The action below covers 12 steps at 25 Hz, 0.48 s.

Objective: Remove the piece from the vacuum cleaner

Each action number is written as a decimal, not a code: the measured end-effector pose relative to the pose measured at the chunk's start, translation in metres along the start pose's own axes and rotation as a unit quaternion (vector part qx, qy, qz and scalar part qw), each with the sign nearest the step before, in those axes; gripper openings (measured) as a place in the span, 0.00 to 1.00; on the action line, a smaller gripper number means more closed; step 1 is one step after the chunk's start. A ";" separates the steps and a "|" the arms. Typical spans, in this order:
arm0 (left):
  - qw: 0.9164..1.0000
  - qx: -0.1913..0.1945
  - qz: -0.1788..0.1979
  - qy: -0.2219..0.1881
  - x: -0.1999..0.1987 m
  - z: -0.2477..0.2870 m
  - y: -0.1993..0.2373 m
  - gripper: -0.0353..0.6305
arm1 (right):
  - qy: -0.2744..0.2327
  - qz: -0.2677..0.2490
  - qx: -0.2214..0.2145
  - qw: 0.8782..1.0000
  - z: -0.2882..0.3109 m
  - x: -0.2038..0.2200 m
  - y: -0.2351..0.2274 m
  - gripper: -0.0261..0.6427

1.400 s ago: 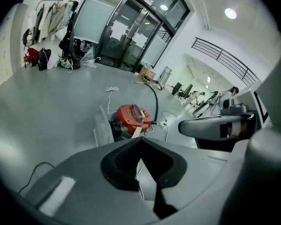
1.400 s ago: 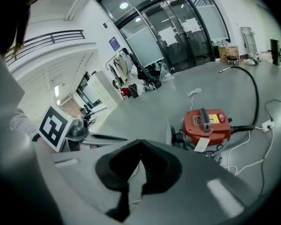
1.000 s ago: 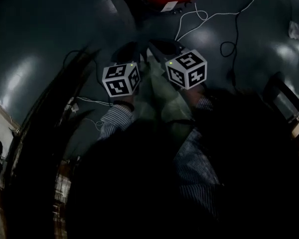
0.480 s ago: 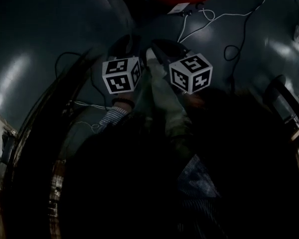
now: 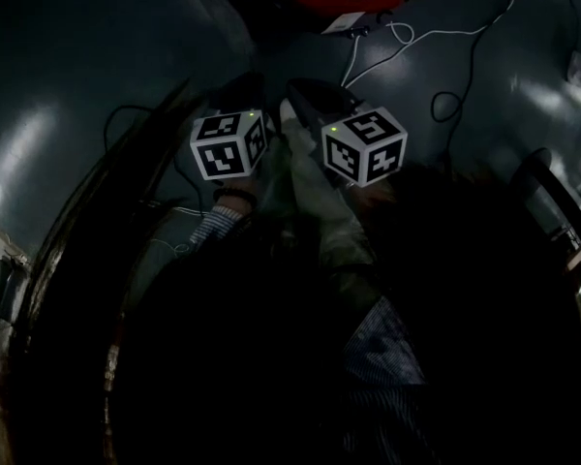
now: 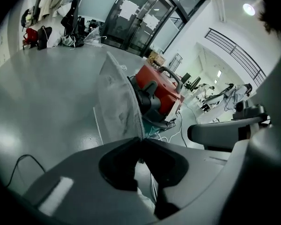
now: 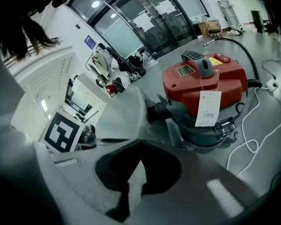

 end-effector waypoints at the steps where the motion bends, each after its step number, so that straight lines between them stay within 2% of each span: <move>1: 1.000 0.000 -0.007 -0.001 0.000 -0.002 0.001 0.10 | -0.001 0.000 0.000 1.000 -0.001 -0.002 0.001 0.04; 3: 1.000 -0.001 -0.023 -0.002 0.001 -0.007 0.002 0.09 | -0.002 0.000 -0.002 1.000 -0.002 -0.005 0.002 0.04; 6: 0.999 -0.023 -0.029 -0.008 -0.001 -0.020 0.007 0.09 | -0.003 0.000 -0.006 1.000 -0.005 -0.009 0.005 0.04; 10: 0.997 -0.047 -0.056 -0.039 -0.007 -0.048 0.015 0.09 | -0.001 -0.008 -0.009 1.000 -0.015 -0.016 0.011 0.04; 12: 0.996 -0.054 -0.056 -0.047 -0.013 -0.062 0.018 0.09 | -0.007 -0.014 -0.010 1.000 -0.022 -0.021 0.015 0.04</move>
Point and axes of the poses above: the fingertips, and each gripper's own axes: z forward along the fingers, y to its left, x out of its underside, the point moved 2 cm from there along -z, backward along the fingers, and after that the axes turned 13 degrees about x, right-handed, at the moved point
